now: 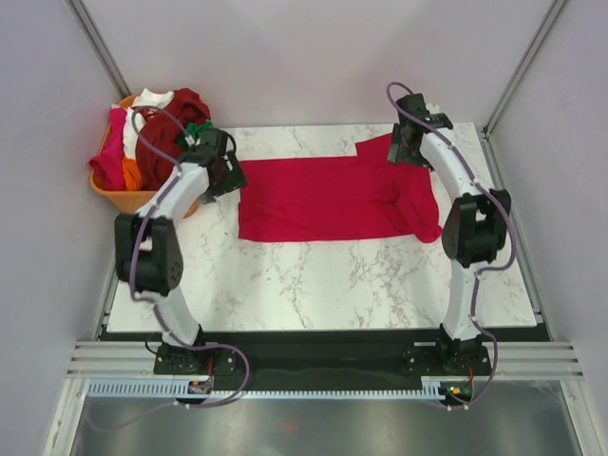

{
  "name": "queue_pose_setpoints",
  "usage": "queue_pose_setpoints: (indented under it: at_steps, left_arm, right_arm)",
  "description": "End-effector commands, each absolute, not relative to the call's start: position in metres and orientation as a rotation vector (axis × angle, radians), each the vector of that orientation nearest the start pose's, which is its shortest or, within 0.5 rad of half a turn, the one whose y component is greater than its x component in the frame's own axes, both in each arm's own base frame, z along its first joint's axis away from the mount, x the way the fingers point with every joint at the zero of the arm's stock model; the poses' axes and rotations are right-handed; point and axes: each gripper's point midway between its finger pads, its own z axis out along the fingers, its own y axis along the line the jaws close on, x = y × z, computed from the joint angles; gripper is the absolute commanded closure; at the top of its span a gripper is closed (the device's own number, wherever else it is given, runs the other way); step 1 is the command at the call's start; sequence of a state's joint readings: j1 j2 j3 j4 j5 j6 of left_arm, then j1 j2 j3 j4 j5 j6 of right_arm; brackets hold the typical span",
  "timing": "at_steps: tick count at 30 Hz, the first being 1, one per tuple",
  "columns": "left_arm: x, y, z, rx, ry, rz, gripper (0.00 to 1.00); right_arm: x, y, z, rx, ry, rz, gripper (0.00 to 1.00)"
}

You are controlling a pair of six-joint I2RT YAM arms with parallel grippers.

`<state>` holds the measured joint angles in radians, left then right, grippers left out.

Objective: Fold and stack the t-shirts
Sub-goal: Fold the tshirt

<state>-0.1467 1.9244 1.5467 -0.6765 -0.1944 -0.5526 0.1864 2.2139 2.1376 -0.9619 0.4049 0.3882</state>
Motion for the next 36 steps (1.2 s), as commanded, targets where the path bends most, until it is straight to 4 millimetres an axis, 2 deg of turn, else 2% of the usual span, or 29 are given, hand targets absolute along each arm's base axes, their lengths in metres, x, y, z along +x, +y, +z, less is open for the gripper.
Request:
queue_pose_setpoints:
  at_steps: [1,2,3,5,6,7,8,9,12,15,18,19,24,28,29,31,34,35,36]
  left_arm:
    - [0.412,-0.046,0.149,-0.623,2.398,-0.028,0.11]
    - [0.401,-0.046,0.146,-0.627,2.401,-0.030,0.11]
    - [0.385,-0.050,0.125,-0.628,2.435,-0.052,0.12]
    - [0.370,-0.059,0.126,-0.614,2.415,-0.144,0.13]
    - [0.359,-0.061,0.108,-0.616,2.431,-0.159,0.13]
    - [0.355,-0.064,0.103,-0.615,2.436,-0.192,0.13]
    - [0.351,-0.067,0.098,-0.613,2.442,-0.215,0.15]
    - [0.346,-0.070,0.086,-0.615,2.456,-0.234,0.15]
    - [0.339,-0.079,0.063,-0.627,2.506,-0.280,0.17]
    - [0.340,-0.083,0.048,-0.630,2.531,-0.289,0.18]
    - [0.342,-0.083,0.040,-0.640,2.526,-0.286,0.18]
    - [0.349,-0.087,0.042,-0.628,2.499,-0.316,0.18]
    - [0.356,-0.092,0.044,-0.619,2.460,-0.344,0.21]
    - [0.360,-0.094,0.035,-0.622,2.460,-0.348,0.23]
    - [0.359,-0.094,0.025,-0.632,2.488,-0.334,0.26]
    - [0.356,-0.098,0.017,-0.650,2.515,-0.355,0.38]
    - [0.352,-0.097,0.004,-0.686,2.544,-0.342,0.74]
    - [0.351,-0.098,0.004,-0.684,2.546,-0.342,0.90]
    - [0.351,-0.098,0.005,-0.677,2.545,-0.341,0.98]
  right_arm:
    - [0.474,0.024,0.184,0.445,2.393,-0.314,0.02]
    - [0.449,0.027,0.151,0.433,2.487,-0.295,0.02]
    - [0.442,0.031,0.167,0.440,2.432,-0.225,0.02]
    - [0.423,0.033,0.155,0.453,2.451,-0.185,0.02]
    - [0.406,0.036,0.143,0.445,2.475,-0.153,0.02]
    - [0.398,0.037,0.138,0.442,2.487,-0.141,0.02]
    - [0.383,0.035,0.123,0.447,2.525,-0.150,0.02]
    - [0.380,0.037,0.126,0.445,2.509,-0.123,0.02]
    - [0.365,0.036,0.116,0.450,2.526,-0.114,0.02]
    - [0.356,0.035,0.111,0.446,2.542,-0.116,0.02]
    - [0.352,0.037,0.112,0.437,2.544,-0.099,0.02]
    - [0.351,0.037,0.113,0.433,2.545,-0.093,0.02]
    - [0.346,0.037,0.116,0.418,2.542,-0.083,0.02]
    - [0.345,0.037,0.114,0.406,2.548,-0.089,0.02]
    - [0.344,0.037,0.113,0.403,2.551,-0.094,0.02]
    - [0.344,0.036,0.110,0.402,2.556,-0.105,0.02]
    - [0.343,0.035,0.109,0.403,2.561,-0.104,0.02]
    - [0.342,0.036,0.107,0.405,2.563,-0.102,0.02]
    - [0.342,0.036,0.108,0.408,2.560,-0.098,0.02]
